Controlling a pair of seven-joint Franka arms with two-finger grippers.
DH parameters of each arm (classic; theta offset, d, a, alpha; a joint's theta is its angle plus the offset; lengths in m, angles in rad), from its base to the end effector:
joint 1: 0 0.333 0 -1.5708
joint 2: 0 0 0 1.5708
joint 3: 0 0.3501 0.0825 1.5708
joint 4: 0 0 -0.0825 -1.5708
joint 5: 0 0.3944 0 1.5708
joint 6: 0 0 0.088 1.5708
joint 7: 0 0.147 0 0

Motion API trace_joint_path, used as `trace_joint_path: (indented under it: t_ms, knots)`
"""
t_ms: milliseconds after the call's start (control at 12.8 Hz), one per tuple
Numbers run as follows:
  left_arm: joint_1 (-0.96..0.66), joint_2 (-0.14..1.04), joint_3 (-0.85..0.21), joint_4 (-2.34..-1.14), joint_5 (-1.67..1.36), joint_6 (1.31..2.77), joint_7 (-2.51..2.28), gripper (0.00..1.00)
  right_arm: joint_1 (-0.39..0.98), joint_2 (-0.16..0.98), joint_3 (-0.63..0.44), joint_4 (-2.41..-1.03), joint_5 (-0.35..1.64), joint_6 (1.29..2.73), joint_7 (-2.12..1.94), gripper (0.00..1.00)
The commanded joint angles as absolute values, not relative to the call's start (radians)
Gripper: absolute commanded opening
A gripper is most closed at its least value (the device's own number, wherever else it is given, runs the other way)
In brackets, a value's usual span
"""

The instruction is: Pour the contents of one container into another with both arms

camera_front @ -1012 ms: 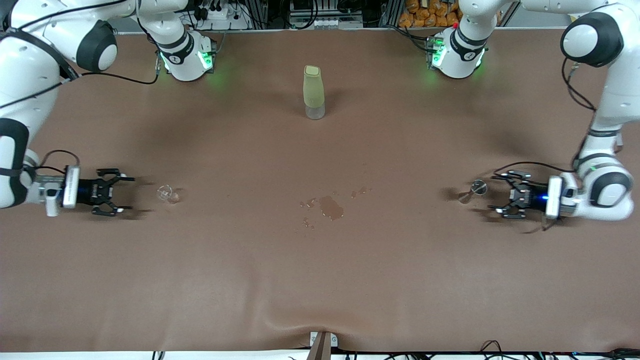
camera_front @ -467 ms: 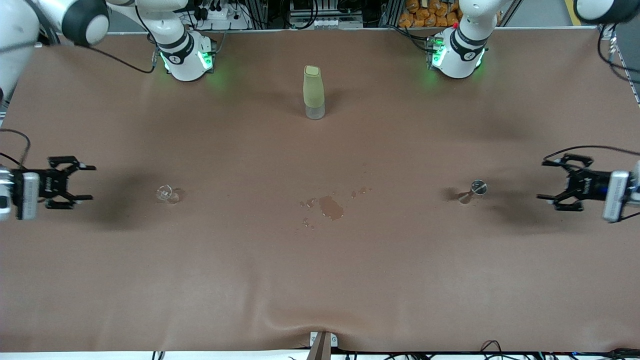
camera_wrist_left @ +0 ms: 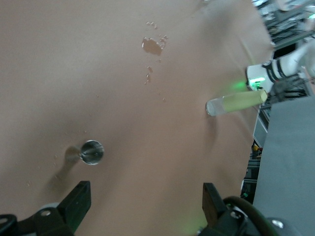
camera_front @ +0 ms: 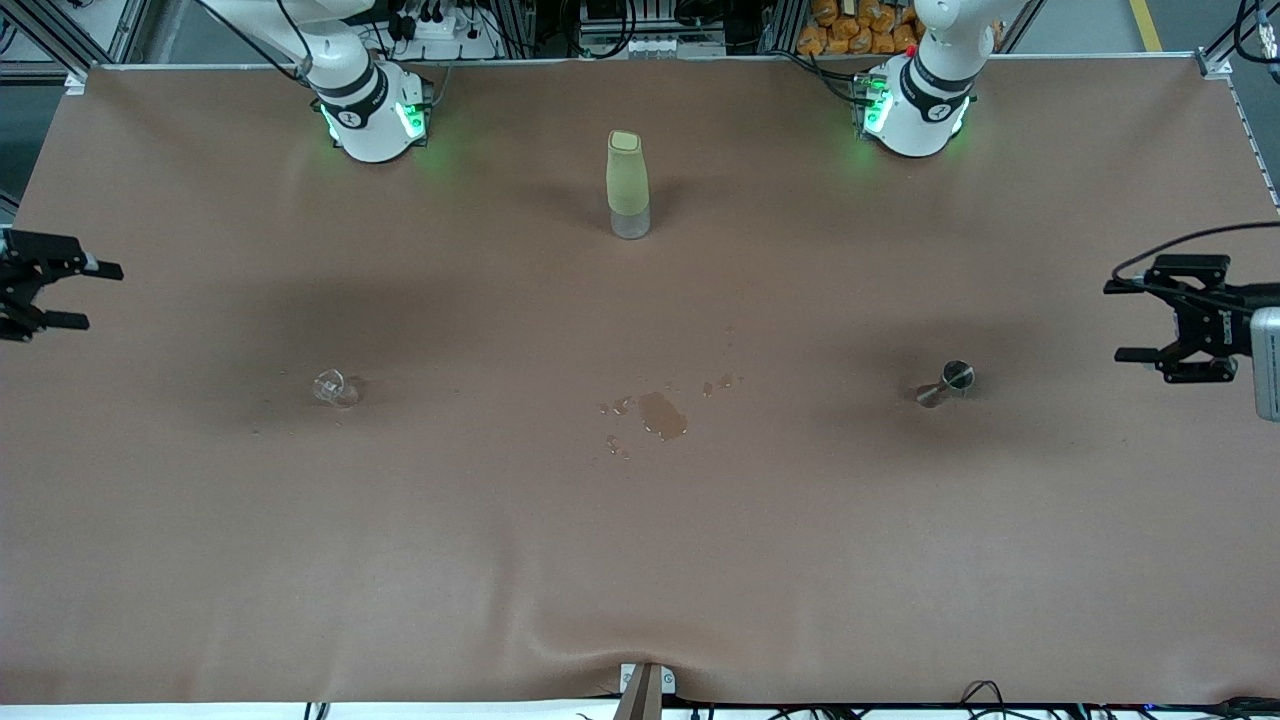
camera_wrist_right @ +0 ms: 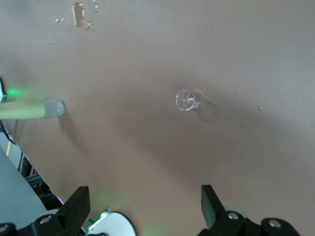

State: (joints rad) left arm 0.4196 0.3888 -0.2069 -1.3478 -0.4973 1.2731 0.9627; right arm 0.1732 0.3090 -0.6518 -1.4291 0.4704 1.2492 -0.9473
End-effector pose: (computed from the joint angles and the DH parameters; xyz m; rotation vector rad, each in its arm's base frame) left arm 0.6256 0.0768 0.5014 2.2273 -0.9284 -0.0582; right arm 0.5776 -0.1574 0.5223 -2.5603 -0.6589 0.1830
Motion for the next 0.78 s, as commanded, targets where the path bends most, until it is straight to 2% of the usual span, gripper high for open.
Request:
trace_joint_path:
  t_ms: [0,311,389,545,701]
  knots:
    - [0.358,0.283,-0.207,-1.384,-0.408,1.279,0.777,1.0,0.198,0.29,-0.632,-1.34,0.407,1.169,-0.765,1.0]
    - [0.321,0.233,-0.253,-1.384,-0.387,1.279,0.54,1.0,0.25,0.258,-0.623,-1.232,0.35,1.094,-0.527,1.0]
    - [0.319,0.216,-0.279,-1.384,-0.373,1.279,0.472,1.0,0.232,0.238,-0.559,-1.23,0.328,1.092,-0.475,1.0]
    - [0.321,0.206,-0.334,-1.384,-0.325,1.281,0.405,1.0,0.116,0.189,-0.354,-1.232,0.22,1.1,-0.387,1.0]
    - [0.321,0.206,-0.337,-1.384,-0.319,1.285,0.402,1.0,0.042,0.154,-0.206,-1.233,0.161,1.106,-0.281,1.0]
